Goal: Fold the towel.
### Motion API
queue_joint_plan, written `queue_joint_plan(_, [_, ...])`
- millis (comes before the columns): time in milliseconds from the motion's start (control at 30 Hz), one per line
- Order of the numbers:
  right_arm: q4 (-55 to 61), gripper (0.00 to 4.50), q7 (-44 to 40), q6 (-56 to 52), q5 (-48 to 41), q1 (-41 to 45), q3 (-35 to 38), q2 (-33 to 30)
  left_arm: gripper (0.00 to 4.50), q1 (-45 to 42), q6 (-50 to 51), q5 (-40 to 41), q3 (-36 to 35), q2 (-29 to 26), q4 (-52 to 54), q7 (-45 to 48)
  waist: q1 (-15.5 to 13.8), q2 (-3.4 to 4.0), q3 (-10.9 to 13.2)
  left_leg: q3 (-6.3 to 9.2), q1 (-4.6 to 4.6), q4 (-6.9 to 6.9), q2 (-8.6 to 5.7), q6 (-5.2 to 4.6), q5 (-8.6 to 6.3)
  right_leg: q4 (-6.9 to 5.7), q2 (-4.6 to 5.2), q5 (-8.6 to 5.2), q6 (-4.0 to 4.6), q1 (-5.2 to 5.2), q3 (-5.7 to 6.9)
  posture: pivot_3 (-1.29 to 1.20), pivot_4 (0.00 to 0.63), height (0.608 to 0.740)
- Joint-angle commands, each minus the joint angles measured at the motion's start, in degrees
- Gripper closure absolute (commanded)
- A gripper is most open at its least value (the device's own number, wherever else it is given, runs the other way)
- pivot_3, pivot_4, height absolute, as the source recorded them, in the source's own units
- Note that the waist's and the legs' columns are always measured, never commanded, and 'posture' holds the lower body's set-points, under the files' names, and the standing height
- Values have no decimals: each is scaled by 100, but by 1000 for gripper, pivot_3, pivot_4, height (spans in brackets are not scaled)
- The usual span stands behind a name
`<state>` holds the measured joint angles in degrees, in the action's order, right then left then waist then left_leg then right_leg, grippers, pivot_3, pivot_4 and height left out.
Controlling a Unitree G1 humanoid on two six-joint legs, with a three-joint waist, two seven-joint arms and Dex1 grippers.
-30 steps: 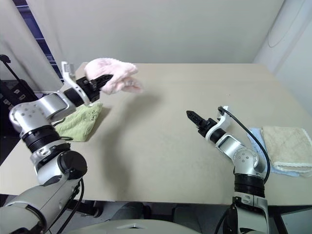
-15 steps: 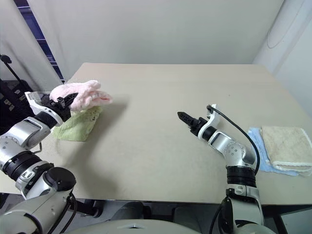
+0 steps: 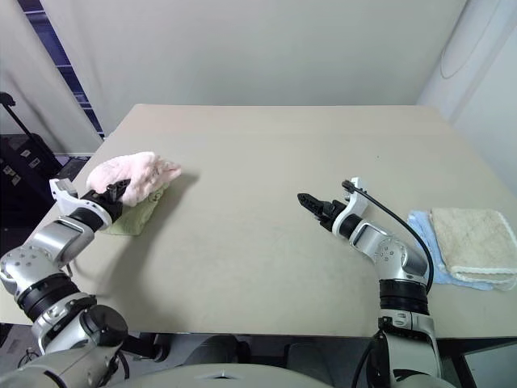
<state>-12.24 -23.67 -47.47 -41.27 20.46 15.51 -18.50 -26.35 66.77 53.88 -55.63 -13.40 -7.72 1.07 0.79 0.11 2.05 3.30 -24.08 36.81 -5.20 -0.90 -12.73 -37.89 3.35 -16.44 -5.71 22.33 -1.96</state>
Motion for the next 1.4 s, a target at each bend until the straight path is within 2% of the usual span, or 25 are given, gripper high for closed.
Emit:
queue_joint_plan(33, [225,0,-100,33,42,55,22,-74,4490,-11,-61,379,284,-10,570,-16,-7,0,0,0,0,0,0,0,0,0,0,-5,10,0,0,0,0,731])
queue_joint_plan(300, [149,0,-127,56,188,109,-26,-18,4490,-348,-332,976,416,-100,676,-368,15,1,1,0,0,1,-2,0,0,5,3,-4,23,-3,5,0,0,731])
queue_joint_plan(500, [79,0,-224,80,315,108,-109,-4,4490,-549,-866,1042,644,-445,728,-120,0,0,1,2,0,-1,1,1,1,6,-7,-3,20,3,0,0,0,731])
queue_joint_plan(700, [-39,0,-319,118,400,161,-133,-3,4490,-299,-1192,947,1035,-902,869,407,-8,1,1,1,0,-10,0,1,0,22,-6,-4,23,-1,-2,0,0,731])
queue_joint_plan(833, [-98,0,-383,149,479,212,-185,14,4490,-19,-1308,898,995,-1148,300,638,1,1,1,1,4,-32,0,1,1,37,-5,-3,29,-1,-3,0,0,731])
queue_joint_plan(1100, [-7,0,-461,115,585,157,-229,-46,4490,738,-1790,346,1200,-1677,-995,1864,5,-1,0,-2,27,-78,2,11,7,56,-11,-9,41,0,-21,0,0,731])
queue_joint_plan(1267, [10,0,-496,80,648,153,-194,-134,4490,871,-1719,358,1176,-1670,-1254,1963,-9,-2,-1,-3,25,-80,0,10,6,65,-5,-11,47,-3,-22,0,0,731])
queue_joint_plan(1300, [8,0,-500,79,657,157,-188,-143,3824,885,-1730,365,1152,-1629,-1302,1926,-9,-2,-1,-4,25,-80,0,10,6,65,-3,-11,47,-4,-22,0,0,731])
queue_joint_plan(1400, [4,0,-503,89,681,164,-188,-144,2871,947,-1727,345,1160,-1569,-1435,1927,-2,-2,-1,-4,25,-83,0,10,6,65,-3,-11,47,-3,-22,0,0,731])
